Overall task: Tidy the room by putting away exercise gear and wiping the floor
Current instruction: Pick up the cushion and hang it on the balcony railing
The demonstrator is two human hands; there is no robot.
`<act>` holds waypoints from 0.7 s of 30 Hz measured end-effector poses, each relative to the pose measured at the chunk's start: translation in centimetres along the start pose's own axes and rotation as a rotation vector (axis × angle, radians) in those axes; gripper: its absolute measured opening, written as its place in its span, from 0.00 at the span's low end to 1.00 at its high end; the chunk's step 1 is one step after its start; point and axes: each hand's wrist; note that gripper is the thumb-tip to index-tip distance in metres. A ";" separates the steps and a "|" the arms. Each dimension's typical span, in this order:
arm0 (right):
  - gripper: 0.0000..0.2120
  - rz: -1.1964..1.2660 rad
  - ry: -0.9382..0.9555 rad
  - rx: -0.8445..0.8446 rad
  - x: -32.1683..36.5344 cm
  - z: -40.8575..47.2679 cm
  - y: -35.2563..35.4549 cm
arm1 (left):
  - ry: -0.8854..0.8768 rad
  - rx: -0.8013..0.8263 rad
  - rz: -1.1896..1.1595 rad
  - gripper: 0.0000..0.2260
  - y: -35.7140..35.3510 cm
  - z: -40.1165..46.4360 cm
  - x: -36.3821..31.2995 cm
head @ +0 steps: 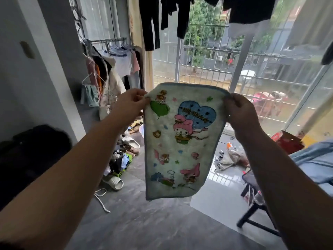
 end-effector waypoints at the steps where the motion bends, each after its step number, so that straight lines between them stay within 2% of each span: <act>1: 0.13 -0.009 0.006 -0.024 -1.0 2.2 -1.4 | -0.002 0.013 0.002 0.06 -0.3 2.9 0.9; 8: 0.16 -0.119 -0.012 -0.195 -5.4 15.9 -7.6 | -0.031 0.132 -0.050 0.11 -5.2 22.0 3.0; 13: 0.12 -0.168 -0.011 -0.260 -9.7 25.2 -7.1 | -0.042 0.206 -0.096 0.07 -12.9 32.3 4.6; 16: 0.14 -0.183 -0.017 -0.291 -13.0 31.4 -6.3 | -0.048 0.235 -0.134 0.03 -18.5 38.1 6.0; 19: 0.08 -0.171 0.024 -0.290 -17.1 38.3 -5.2 | -0.061 0.233 -0.146 0.04 -24.6 43.8 7.3; 21: 0.10 -0.157 0.013 -0.286 -19.5 43.3 -4.5 | -0.028 0.219 -0.172 0.05 -28.4 47.5 8.1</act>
Point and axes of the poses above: each hand's wrist, its own z-axis towards the middle knuckle, its own y-axis out of the back of the hand, x = y × z, and after that the axes turned 6 degrees about -x, right-handed
